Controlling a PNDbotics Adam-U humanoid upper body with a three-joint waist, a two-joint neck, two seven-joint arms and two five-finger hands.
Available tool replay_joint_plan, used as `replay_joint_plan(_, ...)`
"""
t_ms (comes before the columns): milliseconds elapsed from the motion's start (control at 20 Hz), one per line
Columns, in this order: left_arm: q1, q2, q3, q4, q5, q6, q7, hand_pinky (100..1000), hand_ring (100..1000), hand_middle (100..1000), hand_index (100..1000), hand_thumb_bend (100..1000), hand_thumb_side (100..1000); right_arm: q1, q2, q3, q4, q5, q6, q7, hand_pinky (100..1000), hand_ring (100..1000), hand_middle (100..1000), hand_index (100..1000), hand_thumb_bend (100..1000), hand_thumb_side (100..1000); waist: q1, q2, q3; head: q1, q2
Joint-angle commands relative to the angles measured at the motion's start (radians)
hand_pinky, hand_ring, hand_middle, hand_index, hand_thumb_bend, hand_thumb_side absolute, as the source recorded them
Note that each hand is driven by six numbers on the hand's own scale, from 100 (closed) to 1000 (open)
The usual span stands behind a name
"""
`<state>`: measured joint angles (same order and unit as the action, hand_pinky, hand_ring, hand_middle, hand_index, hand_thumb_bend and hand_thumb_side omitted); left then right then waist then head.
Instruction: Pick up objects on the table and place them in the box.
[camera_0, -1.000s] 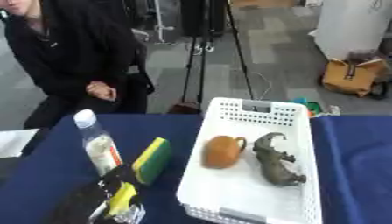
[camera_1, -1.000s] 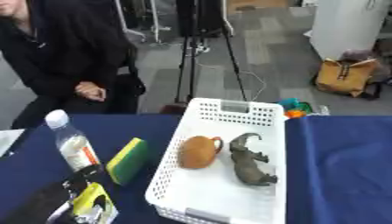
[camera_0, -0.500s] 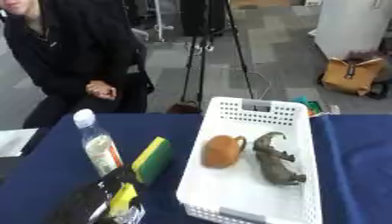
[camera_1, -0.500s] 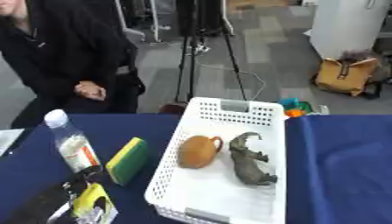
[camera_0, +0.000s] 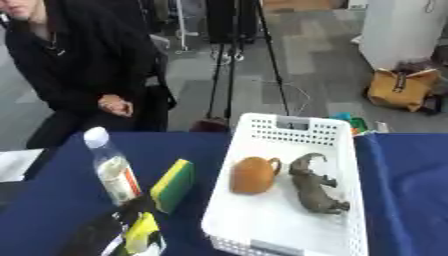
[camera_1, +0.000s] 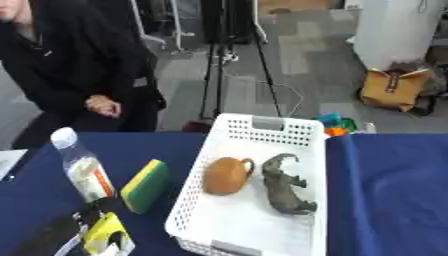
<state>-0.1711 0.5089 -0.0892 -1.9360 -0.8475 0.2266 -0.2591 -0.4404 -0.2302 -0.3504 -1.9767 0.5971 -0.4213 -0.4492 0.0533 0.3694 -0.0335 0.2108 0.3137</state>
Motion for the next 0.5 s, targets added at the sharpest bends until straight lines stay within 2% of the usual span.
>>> replay_joint_plan(50,-0.002,0.011,0.002,-0.001,0.012,-0.002,0.008,625,812,942,1000,100,786,-0.015,-0.008,0.002,-0.023,-0.005,-0.002,0.0,433,389,325,471,100,948,-0.005,-0.016,0.0,-0.001,-0.016)
replay_joint_plan(200,-0.003,0.007,0.005,0.008,0.022,-0.003,0.022,585,783,910,1000,100,735,-0.015,-0.008,0.001,-0.023,-0.005,-0.002,-0.001,436,390,325,471,100,948,-0.006,-0.016,-0.001,-0.002,-0.018)
replay_joint_plan(250,-0.003,0.006,0.006,0.01,0.026,-0.003,0.032,553,763,882,1000,100,654,-0.015,-0.007,0.001,-0.023,-0.005,-0.002,-0.001,438,390,325,471,100,948,-0.006,-0.016,-0.001,-0.002,-0.018)
replay_joint_plan(300,-0.002,0.005,0.007,0.012,0.029,-0.006,0.046,553,763,882,1000,100,654,-0.015,-0.007,0.001,-0.023,-0.005,-0.001,-0.001,438,390,325,471,100,948,-0.006,-0.016,-0.001,-0.002,-0.018)
replay_joint_plan(350,-0.002,0.003,0.007,0.013,0.032,-0.008,0.06,511,742,835,1000,100,528,-0.015,-0.007,0.001,-0.023,-0.005,0.0,-0.002,439,390,325,471,100,948,-0.006,-0.016,-0.001,-0.003,-0.018)
replay_joint_plan(400,-0.001,0.001,0.009,0.015,0.036,-0.01,0.077,507,740,830,1000,100,506,-0.015,-0.007,0.001,-0.023,-0.005,0.001,-0.002,440,390,325,471,100,948,-0.005,-0.016,-0.001,-0.003,-0.018)
replay_joint_plan(450,0.001,0.0,0.01,0.018,0.04,-0.012,0.094,491,733,815,1000,100,424,-0.015,-0.007,0.001,-0.023,-0.005,0.002,-0.003,440,390,325,471,100,949,-0.005,-0.016,0.0,-0.004,-0.019)
replay_joint_plan(500,0.002,-0.002,0.01,0.021,0.042,-0.013,0.109,491,733,815,1000,100,424,-0.015,-0.007,0.001,-0.023,-0.005,0.002,-0.003,440,390,325,471,100,949,-0.005,-0.016,0.0,-0.004,-0.02)
